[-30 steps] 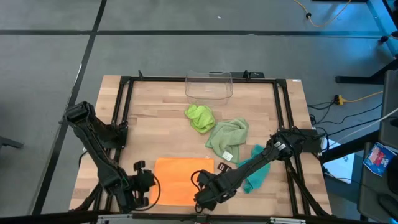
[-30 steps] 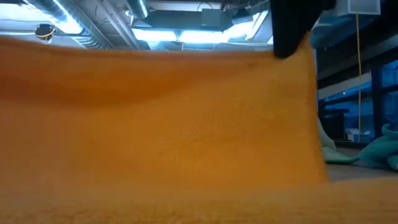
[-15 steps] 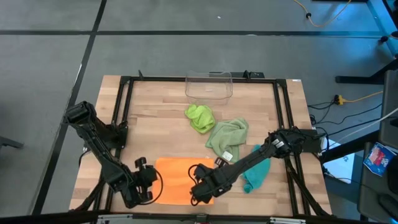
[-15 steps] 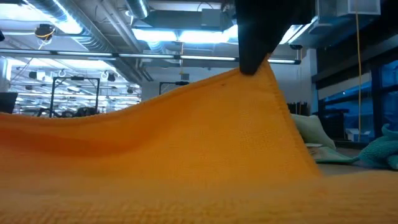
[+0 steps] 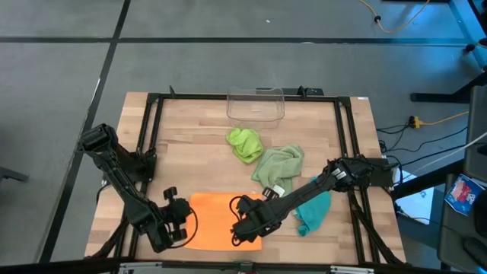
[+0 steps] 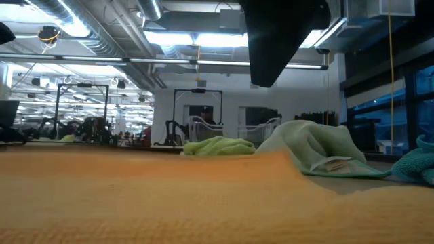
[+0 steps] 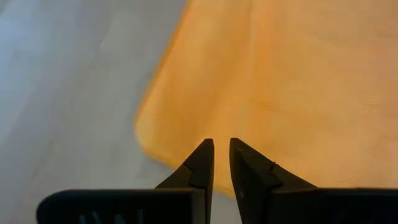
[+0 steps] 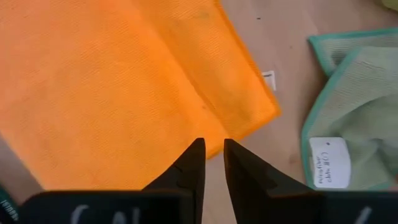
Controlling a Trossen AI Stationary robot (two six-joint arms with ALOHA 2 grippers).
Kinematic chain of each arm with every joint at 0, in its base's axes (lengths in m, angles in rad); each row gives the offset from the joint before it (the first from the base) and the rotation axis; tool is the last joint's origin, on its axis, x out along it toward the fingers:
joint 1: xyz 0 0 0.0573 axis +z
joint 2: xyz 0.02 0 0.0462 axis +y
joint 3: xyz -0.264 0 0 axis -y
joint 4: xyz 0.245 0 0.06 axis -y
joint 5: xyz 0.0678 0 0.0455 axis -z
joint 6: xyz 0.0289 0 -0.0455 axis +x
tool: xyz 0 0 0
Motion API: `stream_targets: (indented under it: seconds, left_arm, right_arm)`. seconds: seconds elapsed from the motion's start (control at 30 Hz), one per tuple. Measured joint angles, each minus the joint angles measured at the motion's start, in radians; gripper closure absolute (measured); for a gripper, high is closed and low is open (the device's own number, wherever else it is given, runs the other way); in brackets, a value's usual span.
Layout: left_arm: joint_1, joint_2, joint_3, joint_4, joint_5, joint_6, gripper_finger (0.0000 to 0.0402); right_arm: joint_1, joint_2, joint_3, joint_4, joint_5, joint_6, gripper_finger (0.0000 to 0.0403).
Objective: Fold microfiber towels
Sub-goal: Fold the orange microfiber towel
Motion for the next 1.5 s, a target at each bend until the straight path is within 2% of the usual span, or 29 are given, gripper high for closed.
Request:
stream_targets:
  seconds: [0.17,0.6,0.73,0.8,0.93,1.07,1.17,1.23,1.33,1.43,1.5]
  left_arm:
    - [0.016,0.000,0.000,-0.049,0.015,-0.024,0.0355]
    - [0.051,-0.001,0.000,-0.018,0.019,0.014,0.0355]
    - [0.072,-0.001,0.000,-0.018,0.055,0.045,0.0355]
    - [0.082,-0.001,0.000,-0.018,0.076,0.049,0.0355]
    - [0.096,-0.001,0.000,-0.019,0.079,0.063,0.0356]
    - [0.100,-0.002,0.000,-0.026,0.077,0.064,0.0353]
    - [0.099,-0.002,0.000,-0.027,0.068,0.064,0.0354]
    - [0.095,-0.002,0.000,-0.027,0.063,0.064,0.0356]
    - [0.098,-0.002,0.000,-0.023,0.060,0.064,0.0354]
    - [0.098,-0.002,0.000,-0.019,0.060,0.064,0.0352]
    - [0.099,-0.002,0.000,-0.013,0.059,0.065,0.0352]
  right_arm:
    - [-0.005,0.000,0.000,-0.023,0.003,-0.024,0.0338]
    - [0.002,0.000,0.000,-0.018,0.003,-0.190,0.0337]
    - [-0.011,-0.009,0.001,-0.175,0.010,-0.264,0.0337]
    - [-0.029,-0.033,0.000,-0.211,0.042,-0.256,0.0337]
    - [-0.043,-0.093,0.004,-0.129,0.088,-0.403,0.0337]
    - [-0.026,-0.115,-0.010,-0.204,0.300,-0.432,0.0337]
    - [-0.010,-0.164,-0.073,-0.180,0.398,-0.516,0.0337]
    - [0.010,-0.191,-0.143,-0.204,0.438,-0.458,0.0337]
    - [0.043,-0.260,-0.327,-0.205,0.486,-0.357,0.0337]
    - [0.066,-0.389,-0.547,-0.205,0.543,-0.154,0.0339]
    - [0.074,-0.482,-0.704,-0.153,0.543,0.028,0.0342]
